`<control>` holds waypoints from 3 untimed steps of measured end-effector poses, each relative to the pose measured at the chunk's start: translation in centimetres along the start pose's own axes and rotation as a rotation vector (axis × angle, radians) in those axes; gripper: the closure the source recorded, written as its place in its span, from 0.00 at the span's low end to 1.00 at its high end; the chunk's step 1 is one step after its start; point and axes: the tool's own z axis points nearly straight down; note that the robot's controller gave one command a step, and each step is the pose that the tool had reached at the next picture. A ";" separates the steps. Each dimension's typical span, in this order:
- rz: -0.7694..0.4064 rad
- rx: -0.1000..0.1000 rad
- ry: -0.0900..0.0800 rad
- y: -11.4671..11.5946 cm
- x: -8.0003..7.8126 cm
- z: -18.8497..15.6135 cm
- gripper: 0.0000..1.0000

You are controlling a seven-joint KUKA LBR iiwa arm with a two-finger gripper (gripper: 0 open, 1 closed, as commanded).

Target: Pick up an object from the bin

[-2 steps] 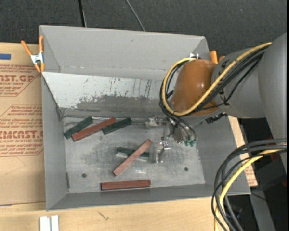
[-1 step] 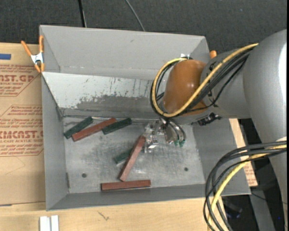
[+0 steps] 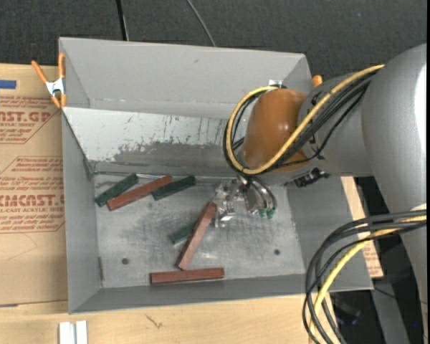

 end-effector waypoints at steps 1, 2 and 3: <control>-0.064 0.001 0.002 3.4 1.0 -5.1 1.00; -0.261 -0.001 -0.017 9.7 -1.2 -0.8 0.00; -0.261 -0.001 -0.017 9.7 -1.2 -0.8 0.00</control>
Offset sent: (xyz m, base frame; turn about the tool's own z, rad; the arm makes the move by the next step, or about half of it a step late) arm 0.0049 0.0957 0.0010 -0.2614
